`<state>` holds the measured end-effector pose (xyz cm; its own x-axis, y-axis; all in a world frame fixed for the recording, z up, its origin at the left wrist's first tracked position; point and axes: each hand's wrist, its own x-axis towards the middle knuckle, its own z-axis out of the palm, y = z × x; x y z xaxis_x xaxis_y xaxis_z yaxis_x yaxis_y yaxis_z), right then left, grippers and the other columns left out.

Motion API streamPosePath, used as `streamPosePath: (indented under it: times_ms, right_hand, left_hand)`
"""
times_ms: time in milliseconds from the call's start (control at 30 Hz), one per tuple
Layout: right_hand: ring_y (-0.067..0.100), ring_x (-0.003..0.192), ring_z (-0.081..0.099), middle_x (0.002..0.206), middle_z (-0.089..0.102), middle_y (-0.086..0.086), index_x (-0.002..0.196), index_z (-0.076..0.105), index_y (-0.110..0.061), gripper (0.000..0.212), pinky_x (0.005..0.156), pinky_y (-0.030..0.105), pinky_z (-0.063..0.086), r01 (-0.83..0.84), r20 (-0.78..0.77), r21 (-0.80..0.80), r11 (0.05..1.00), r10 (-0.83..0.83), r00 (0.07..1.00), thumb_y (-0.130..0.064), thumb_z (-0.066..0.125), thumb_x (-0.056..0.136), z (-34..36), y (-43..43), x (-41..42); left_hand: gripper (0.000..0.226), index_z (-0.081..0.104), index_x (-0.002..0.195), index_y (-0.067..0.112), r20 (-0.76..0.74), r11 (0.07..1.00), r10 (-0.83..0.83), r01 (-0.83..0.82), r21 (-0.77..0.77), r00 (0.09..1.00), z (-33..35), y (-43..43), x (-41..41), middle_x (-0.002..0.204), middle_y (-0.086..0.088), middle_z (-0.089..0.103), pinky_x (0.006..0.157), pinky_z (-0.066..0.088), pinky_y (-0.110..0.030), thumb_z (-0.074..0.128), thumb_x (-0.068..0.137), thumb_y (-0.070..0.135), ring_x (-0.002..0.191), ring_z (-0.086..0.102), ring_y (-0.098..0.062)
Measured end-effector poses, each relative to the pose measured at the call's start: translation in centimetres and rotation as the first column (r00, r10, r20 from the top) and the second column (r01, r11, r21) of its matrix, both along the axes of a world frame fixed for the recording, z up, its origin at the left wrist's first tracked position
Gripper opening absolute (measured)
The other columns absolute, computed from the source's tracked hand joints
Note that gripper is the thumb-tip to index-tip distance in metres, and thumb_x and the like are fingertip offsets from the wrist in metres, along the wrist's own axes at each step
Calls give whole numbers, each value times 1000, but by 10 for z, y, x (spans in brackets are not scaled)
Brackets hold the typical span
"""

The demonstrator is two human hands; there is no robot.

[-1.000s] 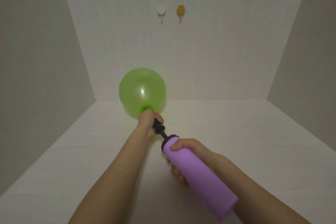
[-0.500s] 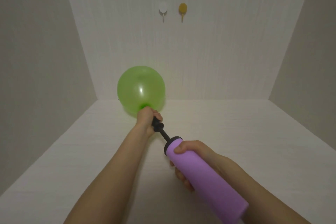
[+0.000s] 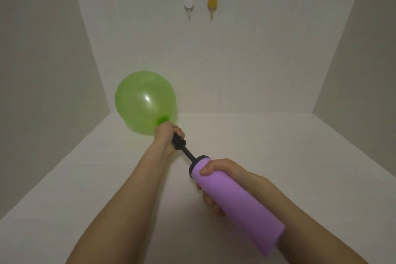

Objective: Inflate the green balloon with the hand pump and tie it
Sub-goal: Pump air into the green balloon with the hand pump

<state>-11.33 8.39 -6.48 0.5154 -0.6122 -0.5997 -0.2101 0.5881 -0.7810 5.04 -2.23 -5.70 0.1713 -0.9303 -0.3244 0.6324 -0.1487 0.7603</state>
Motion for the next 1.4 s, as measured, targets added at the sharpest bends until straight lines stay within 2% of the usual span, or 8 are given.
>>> streamPosePath:
  times_ms: [200,533,700,833,967,1167,1333,1400]
  right_hand:
    - [25,43,57,52,59,14,74,56,0,35,46,21,46,45,-2,-10,999,-45,999,-34,64,67,0,-11,8]
    - [24,42,56,53,58,12,77,55,-2,32,45,20,45,25,19,2,1000,-25,1000,-32,62,70,3,-1,3]
    - [24,41,55,51,57,14,77,53,-1,33,45,19,44,96,30,-21,995,-95,995,-33,60,73,6,-10,12]
    - [25,44,57,54,59,12,81,57,-3,37,46,21,47,24,41,-22,999,-23,999,-35,65,65,4,-5,1]
    - [25,46,58,56,60,12,78,58,-2,36,48,22,48,0,-14,-3,1000,0,1000,-36,65,67,0,-4,-2]
    - [25,44,59,52,60,14,74,57,2,36,48,23,46,33,-13,-27,999,-33,999,-34,59,78,0,-11,14]
    - [26,49,57,61,61,13,88,59,-1,46,50,25,47,-7,16,-12,1000,7,1000,-38,69,62,3,-1,-2]
    - [26,49,58,60,61,12,86,59,-1,46,50,25,48,-12,-18,-4,1000,12,1000,-38,69,61,2,0,-4]
  left_hand:
    - [35,27,61,15,28,997,-75,74,25,997,-16,23,-40,42,4,29,34,26,-7,23,95,8,22,28,-8]
    - [33,29,61,13,-39,999,-38,39,9,998,-5,13,-22,32,5,30,33,26,-6,20,91,1,22,27,-6]
    - [35,28,62,15,12,997,-72,72,-8,997,-2,21,-38,53,2,26,34,25,-7,23,96,7,23,26,-7]
    - [32,29,61,13,-11,999,-22,21,-39,1000,10,6,-14,33,5,30,33,26,-6,19,88,-1,21,28,-7]
    - [32,28,61,13,-6,1000,-19,19,-4,1000,2,13,-15,31,5,30,35,25,-4,19,88,0,21,28,-7]
    - [34,27,63,16,16,999,-40,40,4,999,-8,27,-32,57,1,23,34,25,-8,21,94,3,24,26,-6]
    - [33,30,61,14,-55,999,14,-16,-40,998,13,13,-8,31,6,31,32,26,-5,20,89,0,20,28,-6]
    - [32,29,60,13,-6,1000,-1,0,-6,1000,9,15,-9,28,5,31,35,26,-3,19,88,-1,19,28,-8]
